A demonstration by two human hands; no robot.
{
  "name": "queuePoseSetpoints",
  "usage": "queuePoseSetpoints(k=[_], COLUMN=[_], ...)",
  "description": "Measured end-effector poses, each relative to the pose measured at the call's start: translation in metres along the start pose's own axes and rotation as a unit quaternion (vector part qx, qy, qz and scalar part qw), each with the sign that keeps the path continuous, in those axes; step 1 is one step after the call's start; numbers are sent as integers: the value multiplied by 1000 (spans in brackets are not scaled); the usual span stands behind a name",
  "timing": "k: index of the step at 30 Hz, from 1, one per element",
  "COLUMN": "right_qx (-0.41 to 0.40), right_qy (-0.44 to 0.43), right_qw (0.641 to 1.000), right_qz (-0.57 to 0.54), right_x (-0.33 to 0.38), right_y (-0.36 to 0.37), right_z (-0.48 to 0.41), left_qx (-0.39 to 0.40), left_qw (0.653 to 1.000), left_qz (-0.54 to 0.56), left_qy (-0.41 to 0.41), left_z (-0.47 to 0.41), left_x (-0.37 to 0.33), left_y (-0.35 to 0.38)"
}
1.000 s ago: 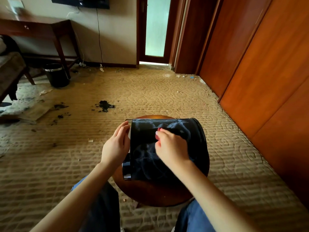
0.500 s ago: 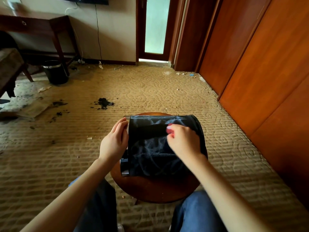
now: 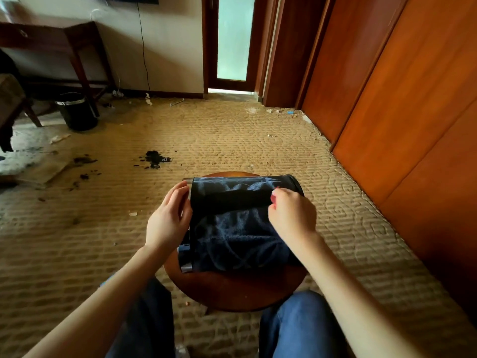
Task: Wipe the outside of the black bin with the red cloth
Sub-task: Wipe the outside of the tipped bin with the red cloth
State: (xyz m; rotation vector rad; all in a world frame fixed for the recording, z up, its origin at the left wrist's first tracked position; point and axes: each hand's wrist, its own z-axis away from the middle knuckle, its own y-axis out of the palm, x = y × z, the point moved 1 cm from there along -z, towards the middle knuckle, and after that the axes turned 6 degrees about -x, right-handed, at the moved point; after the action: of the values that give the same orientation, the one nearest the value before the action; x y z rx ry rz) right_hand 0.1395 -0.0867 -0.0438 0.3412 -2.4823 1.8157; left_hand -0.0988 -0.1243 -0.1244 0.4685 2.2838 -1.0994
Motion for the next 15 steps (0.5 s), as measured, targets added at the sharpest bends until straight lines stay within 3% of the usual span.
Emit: queuePoseSetpoints(k=[5, 10, 15], right_qx=[39, 16, 42], right_qy=[-132, 12, -105], right_qw=[990, 999, 992], right_qz=[-36, -33, -56], right_x=[38, -5, 44], right_y=[13, -1, 11], right_z=[22, -3, 22], left_qx=[4, 1, -1], left_qw=[1000, 1000, 1000], left_qz=[-4, -3, -5], left_qy=[5, 5, 3], left_z=[0, 1, 0], left_x=[-1, -1, -1], left_y=[-1, 0, 0])
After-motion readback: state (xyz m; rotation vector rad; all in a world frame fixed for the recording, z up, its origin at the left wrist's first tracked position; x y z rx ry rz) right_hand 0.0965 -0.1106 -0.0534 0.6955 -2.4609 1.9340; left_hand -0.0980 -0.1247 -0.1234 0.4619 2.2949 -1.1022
